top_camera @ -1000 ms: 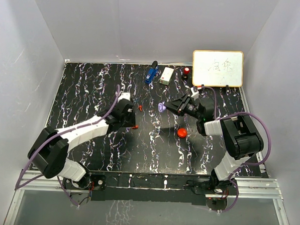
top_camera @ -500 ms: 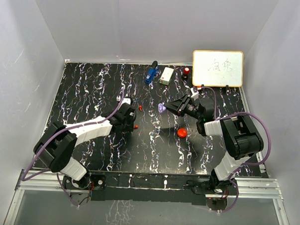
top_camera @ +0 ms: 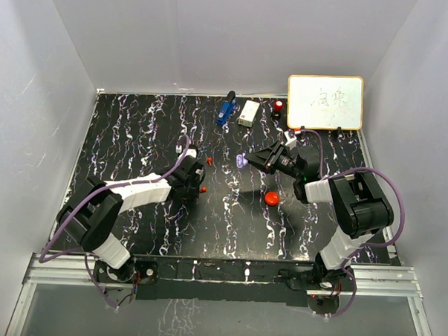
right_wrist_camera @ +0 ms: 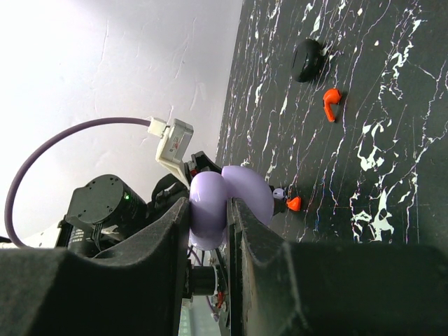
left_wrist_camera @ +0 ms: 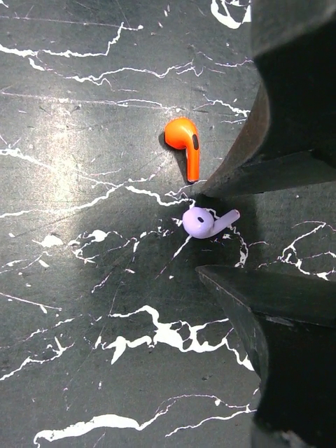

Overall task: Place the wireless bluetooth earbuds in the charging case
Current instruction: Pick up the earbud from the center of the board.

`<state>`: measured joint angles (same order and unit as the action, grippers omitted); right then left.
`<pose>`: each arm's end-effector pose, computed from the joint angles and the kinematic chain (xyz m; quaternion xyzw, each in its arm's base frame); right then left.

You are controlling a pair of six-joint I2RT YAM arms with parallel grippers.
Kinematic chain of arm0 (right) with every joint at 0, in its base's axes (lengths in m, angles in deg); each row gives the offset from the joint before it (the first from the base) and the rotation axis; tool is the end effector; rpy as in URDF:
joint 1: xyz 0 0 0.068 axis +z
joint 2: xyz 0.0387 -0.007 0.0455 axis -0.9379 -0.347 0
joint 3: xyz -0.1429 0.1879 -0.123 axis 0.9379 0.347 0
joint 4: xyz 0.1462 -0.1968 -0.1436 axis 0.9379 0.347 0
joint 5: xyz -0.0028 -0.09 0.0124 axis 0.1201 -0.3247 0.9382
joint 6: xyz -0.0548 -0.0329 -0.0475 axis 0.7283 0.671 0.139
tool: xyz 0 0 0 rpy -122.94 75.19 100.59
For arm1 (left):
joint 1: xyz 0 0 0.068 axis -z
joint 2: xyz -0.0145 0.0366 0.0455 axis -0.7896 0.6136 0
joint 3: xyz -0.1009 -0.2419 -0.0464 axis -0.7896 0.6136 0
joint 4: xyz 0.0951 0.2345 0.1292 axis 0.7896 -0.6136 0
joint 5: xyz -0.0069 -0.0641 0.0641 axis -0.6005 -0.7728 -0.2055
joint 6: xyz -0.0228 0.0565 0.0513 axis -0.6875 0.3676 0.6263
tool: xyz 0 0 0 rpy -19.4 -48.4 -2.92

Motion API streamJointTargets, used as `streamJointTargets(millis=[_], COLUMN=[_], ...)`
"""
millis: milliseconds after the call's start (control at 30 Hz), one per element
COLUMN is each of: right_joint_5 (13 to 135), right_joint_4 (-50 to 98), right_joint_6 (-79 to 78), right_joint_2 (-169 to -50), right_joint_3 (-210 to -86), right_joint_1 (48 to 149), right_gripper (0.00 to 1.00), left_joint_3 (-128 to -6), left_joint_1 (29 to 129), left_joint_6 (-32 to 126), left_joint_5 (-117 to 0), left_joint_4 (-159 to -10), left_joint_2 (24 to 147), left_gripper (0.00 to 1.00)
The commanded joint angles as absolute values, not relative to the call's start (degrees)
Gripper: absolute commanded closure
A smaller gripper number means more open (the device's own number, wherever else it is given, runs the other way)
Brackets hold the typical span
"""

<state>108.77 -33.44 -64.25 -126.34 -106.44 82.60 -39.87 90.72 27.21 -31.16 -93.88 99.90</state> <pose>0.3316 0.1235 0.1387 0.1243 0.7264 0.6138 0.2830 0.2772 -0.1924 0.1147 0.0073 0.9341 -0.0546 0.3527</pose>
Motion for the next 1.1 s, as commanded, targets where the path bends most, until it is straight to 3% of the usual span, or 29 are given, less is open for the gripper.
streamJointTargets(millis=[0, 1067], right_joint_5=[109.4, 109.5], right_joint_4=[-36.5, -38.0], right_joint_6=[-63.6, -64.6], right_joint_2=[-125.7, -126.3], right_joint_3=[-106.9, -106.7], right_joint_1=[82.7, 82.7], right_gripper=[1.0, 1.0], left_joint_3=[-40.2, -40.8], left_joint_1=[90.5, 90.5], left_joint_6=[27.5, 30.5], left_joint_5=[-31.3, -39.6], left_joint_4=[-93.7, -89.5], left_joint_2=[100.8, 102.1], left_gripper=[0.59, 0.64])
